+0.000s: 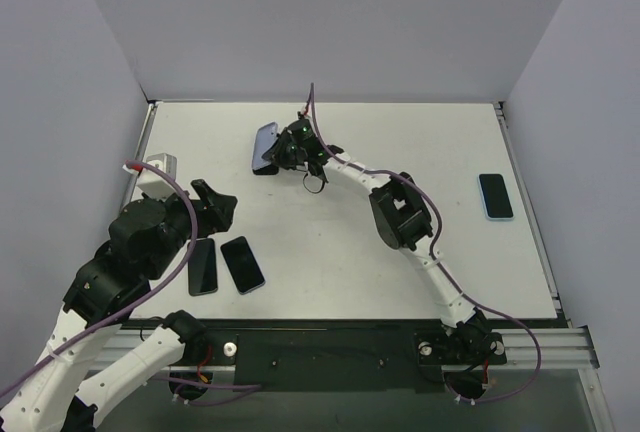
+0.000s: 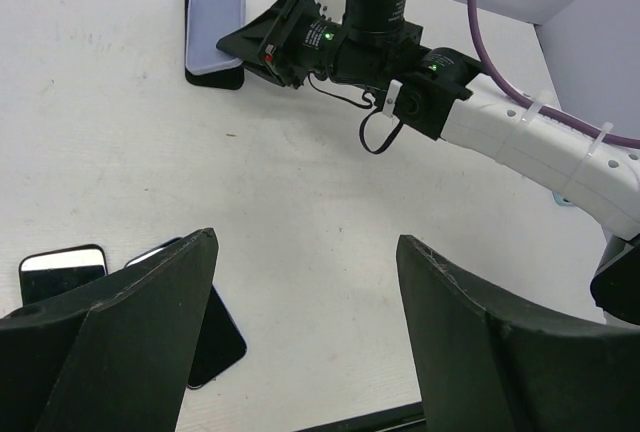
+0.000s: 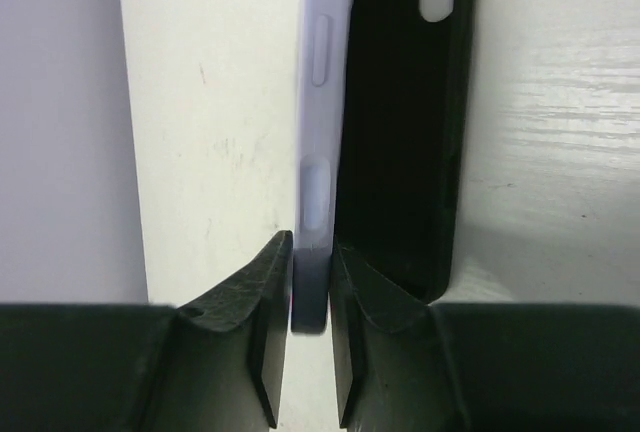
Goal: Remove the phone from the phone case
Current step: Place the phone case on the phone case, then pick up the phone at the center of the board.
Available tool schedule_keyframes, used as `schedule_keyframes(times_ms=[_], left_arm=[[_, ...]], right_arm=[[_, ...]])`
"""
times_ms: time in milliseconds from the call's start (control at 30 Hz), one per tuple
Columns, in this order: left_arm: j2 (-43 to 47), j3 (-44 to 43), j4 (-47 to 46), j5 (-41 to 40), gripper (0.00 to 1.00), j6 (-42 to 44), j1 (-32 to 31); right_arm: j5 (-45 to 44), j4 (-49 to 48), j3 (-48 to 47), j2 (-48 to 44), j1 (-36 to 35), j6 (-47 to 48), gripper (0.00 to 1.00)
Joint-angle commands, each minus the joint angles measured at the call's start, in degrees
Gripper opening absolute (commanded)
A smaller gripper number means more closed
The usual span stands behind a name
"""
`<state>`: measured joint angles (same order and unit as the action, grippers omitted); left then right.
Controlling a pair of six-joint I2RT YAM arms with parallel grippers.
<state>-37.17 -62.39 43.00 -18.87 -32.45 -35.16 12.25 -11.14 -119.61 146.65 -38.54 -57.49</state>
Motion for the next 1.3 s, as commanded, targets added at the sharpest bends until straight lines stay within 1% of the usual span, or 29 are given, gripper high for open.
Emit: schedule_keyframes(times_ms=[0, 67, 200, 233, 267, 300, 333, 400, 433, 500, 567, 833, 900, 933, 967, 1000, 1033, 1067, 1100, 1133, 1167, 1200, 1233, 1267], left_arm=[[0.1, 0.2, -3.0, 0.6, 0.83, 0.8, 0.2], [0.1, 0.2, -3.2, 0.9, 0.82, 0.7, 0.2], [-0.1, 0.3, -3.3, 1.4, 0.83, 0.5, 0.2], [-0.1, 0.1, -3.3, 1.6, 0.83, 0.5, 0.2], [-0.1, 0.2, -3.5, 1.6, 0.83, 0.5, 0.2], [-0.1, 0.1, -3.6, 1.6, 0.83, 0.5, 0.2], [-0.2, 0.1, -3.7, 1.8, 0.83, 0.5, 0.2], [-0.2, -0.1, -3.9, 2.0, 0.83, 0.3, 0.2], [-0.3, 0.0, -3.9, 2.2, 0.83, 0.4, 0.2], [-0.5, 0.0, -4.0, 2.5, 0.83, 0.2, 0.2], [-0.5, 0.2, -4.3, 2.8, 0.83, -0.1, 0.2], [-0.5, 0.0, -4.6, 3.1, 0.83, -0.2, 0.2], [-0.7, -0.4, -4.6, 3.1, 0.83, -0.2, 0.2], [-0.6, -0.5, -4.5, 3.1, 0.83, 0.0, 0.2], [-0.6, -0.5, -4.6, 3.1, 0.83, 0.1, 0.2], [-0.6, -0.5, -4.7, 3.4, 0.83, 0.4, 0.3], [-0.6, -0.4, -4.9, 3.8, 0.83, 0.7, 0.2], [-0.7, -0.3, -5.2, 4.7, 0.83, 1.0, 0.2], [-0.6, -0.3, -5.7, 5.3, 0.84, 1.4, 0.2], [-0.5, 0.2, -6.3, 6.9, 0.85, 1.7, 0.2], [-0.3, 0.5, -7.3, 7.9, 0.86, 2.5, 0.2], [-0.1, 1.1, -8.9, 10.1, 0.86, 3.4, 0.2], [-0.1, 1.4, -9.5, 11.5, 0.86, 3.9, 0.3], [-0.1, 1.6, -10.2, 13.0, 0.86, 4.6, 0.2]], right_arm=[[-0.2, 2.0, -2.9, 1.4, 0.7, 0.6, 0.23], [-0.1, 3.2, -3.4, 1.4, 0.6, 1.2, 0.29], [-0.5, 5.5, -3.4, 0.0, 0.8, 2.5, 0.37], [-0.6, 6.7, -3.3, -0.3, 1.0, 2.9, 0.43], [-0.9, 7.6, -3.8, -1.0, 1.1, 3.3, 0.44], [-0.9, 9.0, -4.0, -1.3, 1.1, 4.0, 0.47], [-1.1, 9.6, -4.0, -2.1, 1.2, 4.2, 0.48], [-1.5, 12.9, -4.7, -3.3, 1.3, 5.5, 0.62], [-1.8, 15.0, -5.4, -3.9, 1.4, 6.2, 0.64], [-2.6, 18.3, -6.4, -4.8, 1.4, 7.7, 0.80], [-3.2, 21.8, -7.7, -5.6, 1.5, 9.2, 0.84], [-4.2, 30.5, -8.1, -12.2, 2.4, 15.2, 0.88], [-7.2, 33.8, -5.4, -16.5, 3.5, 17.8, 0.88], [-8.8, 35.6, -1.8, -18.0, 4.1, 19.6, 0.88], [-9.8, 36.4, 0.1, -21.4, 5.4, 21.6, 0.88], [-11.3, 38.0, 4.5, -23.3, 6.5, 22.6, 0.86], [-11.6, 38.6, 6.8, -27.3, 8.5, 25.0, 0.86], [-11.9, 39.3, 11.9, -29.1, 11.1, 26.2, 0.86], [-12.1, 39.7, 14.1, -33.0, 12.8, 29.2, 0.86], [-14.0, 40.9, 18.2, -34.8, 15.9, 30.9, 0.87], [-14.4, 41.8, 20.0, -37.4, 17.5, 33.3, 0.88], [-13.8, 43.3, 22.4, -39.6, 21.5, 34.5, 0.89], [-12.7, 43.7, 23.8, -40.5, 23.3, 36.2, 0.89], [-12.8, 44.0, 26.5, -42.3, 27.4, 36.9, 0.89]])
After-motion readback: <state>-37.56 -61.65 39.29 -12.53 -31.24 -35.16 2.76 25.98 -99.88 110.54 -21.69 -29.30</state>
